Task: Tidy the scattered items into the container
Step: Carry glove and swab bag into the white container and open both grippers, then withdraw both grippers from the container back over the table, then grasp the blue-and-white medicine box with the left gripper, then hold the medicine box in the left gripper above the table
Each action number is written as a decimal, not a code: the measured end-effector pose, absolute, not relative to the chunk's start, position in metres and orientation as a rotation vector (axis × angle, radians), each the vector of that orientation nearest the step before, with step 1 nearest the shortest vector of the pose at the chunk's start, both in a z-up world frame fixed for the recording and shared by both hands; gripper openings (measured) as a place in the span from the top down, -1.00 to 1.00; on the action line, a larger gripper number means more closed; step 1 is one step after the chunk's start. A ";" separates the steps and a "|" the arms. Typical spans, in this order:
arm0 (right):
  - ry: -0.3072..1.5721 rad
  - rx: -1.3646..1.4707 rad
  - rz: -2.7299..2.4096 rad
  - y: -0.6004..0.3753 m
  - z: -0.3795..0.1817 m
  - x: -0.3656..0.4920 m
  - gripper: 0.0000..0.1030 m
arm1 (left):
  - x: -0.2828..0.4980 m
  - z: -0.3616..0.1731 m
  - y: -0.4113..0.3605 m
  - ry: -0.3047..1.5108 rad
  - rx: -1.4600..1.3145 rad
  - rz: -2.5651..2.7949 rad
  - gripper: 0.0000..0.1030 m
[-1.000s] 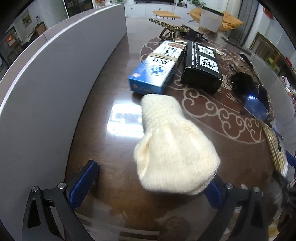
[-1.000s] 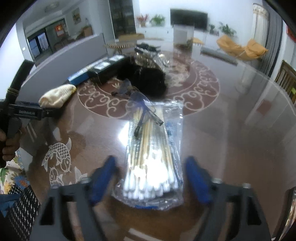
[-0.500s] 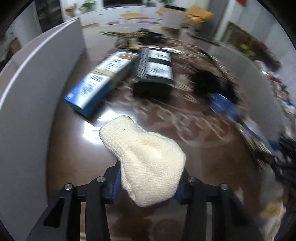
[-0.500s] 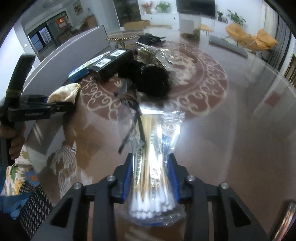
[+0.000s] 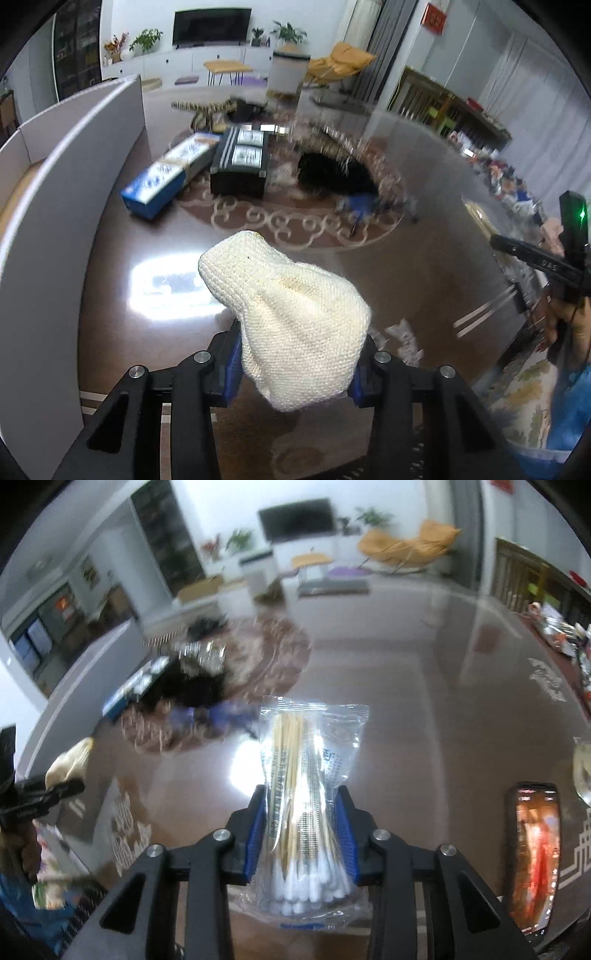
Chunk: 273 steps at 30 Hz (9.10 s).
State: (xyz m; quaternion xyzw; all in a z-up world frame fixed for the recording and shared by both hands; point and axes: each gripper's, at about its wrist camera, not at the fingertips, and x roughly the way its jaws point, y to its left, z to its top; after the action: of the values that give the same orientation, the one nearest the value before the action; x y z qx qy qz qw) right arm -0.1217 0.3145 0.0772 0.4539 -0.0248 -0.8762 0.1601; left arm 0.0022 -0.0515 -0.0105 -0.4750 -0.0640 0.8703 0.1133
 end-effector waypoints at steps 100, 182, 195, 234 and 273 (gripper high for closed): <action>0.149 0.768 -2.662 0.157 0.191 -0.118 -0.99 | 0.008 0.094 -0.100 0.046 -1.369 2.908 -0.71; 0.261 1.276 -2.494 0.200 0.013 -0.159 -1.00 | -0.198 -0.070 -0.106 0.005 -1.557 2.731 -1.00; 0.261 1.276 -2.494 0.200 0.013 -0.159 -1.00 | -0.173 -0.057 -0.097 -0.022 -1.537 2.777 0.14; 0.261 1.276 -2.494 0.200 0.013 -0.159 -1.00 | -0.070 -0.070 -0.068 0.019 -1.431 2.775 -1.00; 0.261 1.276 -2.494 0.201 0.012 -0.159 -1.00 | -0.070 -0.071 -0.069 0.019 -1.430 2.780 -1.00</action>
State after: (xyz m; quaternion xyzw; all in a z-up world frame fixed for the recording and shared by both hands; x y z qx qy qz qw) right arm -0.1585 0.2006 0.0125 0.4476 0.0914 -0.8744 0.1634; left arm -0.0704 -0.0689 -0.0705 -0.4574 0.0060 0.8892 0.0076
